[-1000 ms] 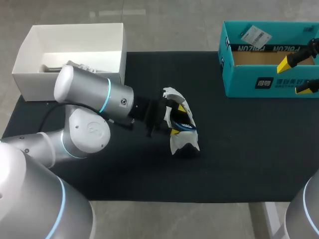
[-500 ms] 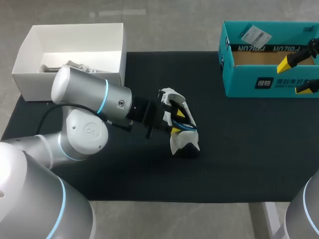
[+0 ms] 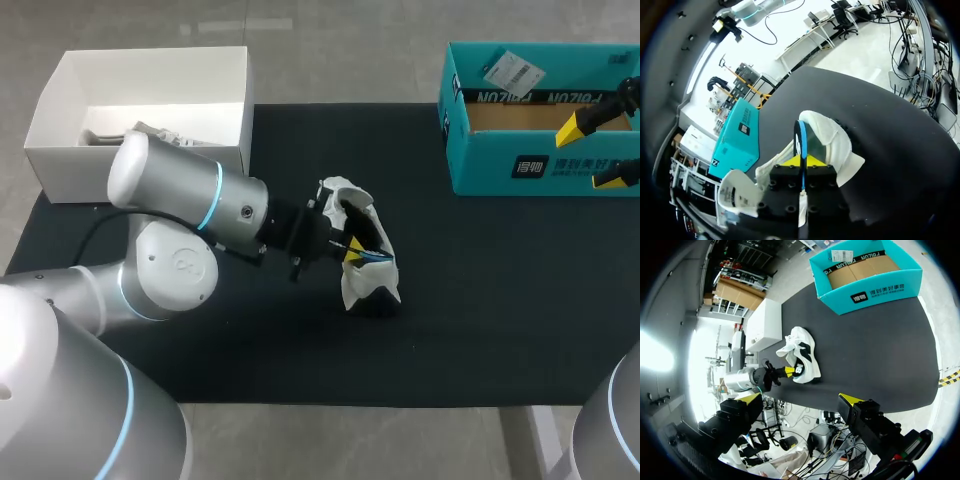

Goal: Take the shoe out of the shoebox, open the shoe tongue, remove and reinsert the insole, then place the shoe into the shoebox

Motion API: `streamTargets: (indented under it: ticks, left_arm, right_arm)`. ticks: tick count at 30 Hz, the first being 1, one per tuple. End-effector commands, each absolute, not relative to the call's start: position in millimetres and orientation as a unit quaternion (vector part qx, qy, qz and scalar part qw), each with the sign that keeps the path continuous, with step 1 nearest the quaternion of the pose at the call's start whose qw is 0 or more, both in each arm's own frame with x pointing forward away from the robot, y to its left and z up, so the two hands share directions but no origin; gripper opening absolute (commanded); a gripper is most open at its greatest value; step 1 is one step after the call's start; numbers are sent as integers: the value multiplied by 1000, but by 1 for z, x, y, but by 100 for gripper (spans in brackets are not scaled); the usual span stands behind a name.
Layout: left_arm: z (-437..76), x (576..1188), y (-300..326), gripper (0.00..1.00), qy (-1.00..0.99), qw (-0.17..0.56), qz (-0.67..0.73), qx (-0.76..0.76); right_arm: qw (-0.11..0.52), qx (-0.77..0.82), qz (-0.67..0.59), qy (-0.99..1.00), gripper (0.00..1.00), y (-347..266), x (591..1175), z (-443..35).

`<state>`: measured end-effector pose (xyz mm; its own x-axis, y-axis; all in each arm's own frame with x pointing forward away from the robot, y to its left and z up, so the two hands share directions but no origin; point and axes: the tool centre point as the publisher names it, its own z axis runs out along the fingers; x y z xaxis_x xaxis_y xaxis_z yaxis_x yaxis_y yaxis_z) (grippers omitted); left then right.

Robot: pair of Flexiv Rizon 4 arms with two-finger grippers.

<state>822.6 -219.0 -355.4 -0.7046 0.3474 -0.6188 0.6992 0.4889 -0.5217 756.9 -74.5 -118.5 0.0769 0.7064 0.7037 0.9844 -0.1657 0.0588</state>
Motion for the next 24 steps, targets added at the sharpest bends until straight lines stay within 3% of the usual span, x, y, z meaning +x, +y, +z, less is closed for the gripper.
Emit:
streamTargets:
  ticks: [1,22,24]
  left_arm:
    - [-360,830,-225,0,838,224,-388,311]
    - [-374,831,-224,0,852,213,-372,301]
    - [-369,830,-221,46,850,213,-379,299]
  right_arm:
    - [225,-699,-308,-605,100,-74,757,-119]
    - [225,-699,-308,-605,100,-74,757,-119]
    - [225,-699,-308,-605,100,-74,757,-119]
